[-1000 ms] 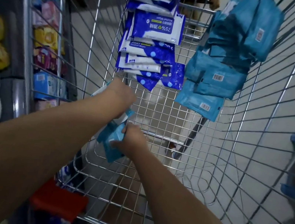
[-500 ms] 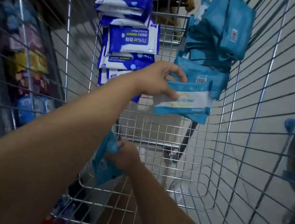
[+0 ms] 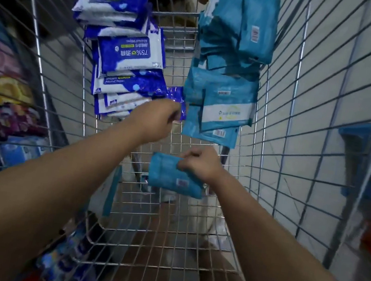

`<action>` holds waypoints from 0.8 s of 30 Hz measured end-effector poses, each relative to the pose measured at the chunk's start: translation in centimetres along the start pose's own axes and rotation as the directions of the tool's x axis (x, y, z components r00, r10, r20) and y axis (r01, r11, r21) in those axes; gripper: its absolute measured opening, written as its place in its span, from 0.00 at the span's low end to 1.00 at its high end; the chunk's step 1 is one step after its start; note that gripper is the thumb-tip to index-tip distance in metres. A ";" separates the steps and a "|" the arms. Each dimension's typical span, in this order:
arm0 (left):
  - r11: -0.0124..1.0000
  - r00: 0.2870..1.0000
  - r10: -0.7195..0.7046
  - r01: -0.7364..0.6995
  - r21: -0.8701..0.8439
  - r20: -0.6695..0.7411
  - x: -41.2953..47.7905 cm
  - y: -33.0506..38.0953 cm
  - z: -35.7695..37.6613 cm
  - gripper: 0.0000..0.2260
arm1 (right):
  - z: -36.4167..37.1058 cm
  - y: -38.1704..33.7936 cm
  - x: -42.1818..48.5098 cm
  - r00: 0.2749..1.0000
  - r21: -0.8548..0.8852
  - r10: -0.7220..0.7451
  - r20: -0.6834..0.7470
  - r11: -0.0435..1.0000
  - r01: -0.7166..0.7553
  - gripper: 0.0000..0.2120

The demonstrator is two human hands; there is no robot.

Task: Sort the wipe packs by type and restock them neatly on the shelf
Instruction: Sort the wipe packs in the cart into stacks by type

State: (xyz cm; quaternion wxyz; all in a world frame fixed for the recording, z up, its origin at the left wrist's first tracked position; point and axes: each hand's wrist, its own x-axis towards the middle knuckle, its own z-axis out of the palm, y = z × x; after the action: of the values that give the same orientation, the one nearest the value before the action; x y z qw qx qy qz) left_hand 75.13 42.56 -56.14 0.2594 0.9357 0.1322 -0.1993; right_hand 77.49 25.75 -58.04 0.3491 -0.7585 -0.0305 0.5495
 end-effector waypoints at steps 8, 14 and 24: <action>0.800 0.723 -0.328 -0.130 0.586 0.608 -5.9 -4.8 0.3 0.26 | -6.7 -5.4 0.6 0.825 -0.548 -0.391 -0.408 0.828 0.121 0.17; 0.759 0.699 -0.411 -0.093 0.644 0.585 -7.1 -5.4 1.6 0.22 | -5.8 -4.1 0.7 0.819 -0.802 -0.480 -0.314 0.596 0.042 0.36; 0.920 0.701 -0.385 0.241 0.309 0.600 -5.0 -2.0 -0.7 0.18 | -2.3 -0.3 -0.5 0.873 -0.800 -0.437 -0.216 0.592 0.099 0.34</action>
State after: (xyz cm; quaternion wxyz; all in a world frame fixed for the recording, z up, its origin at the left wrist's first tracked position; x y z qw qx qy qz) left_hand 70.20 43.86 -54.20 0.1522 0.7925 0.1703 -0.5655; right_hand 79.37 24.61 -57.15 0.0725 -0.9126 -0.3070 0.2602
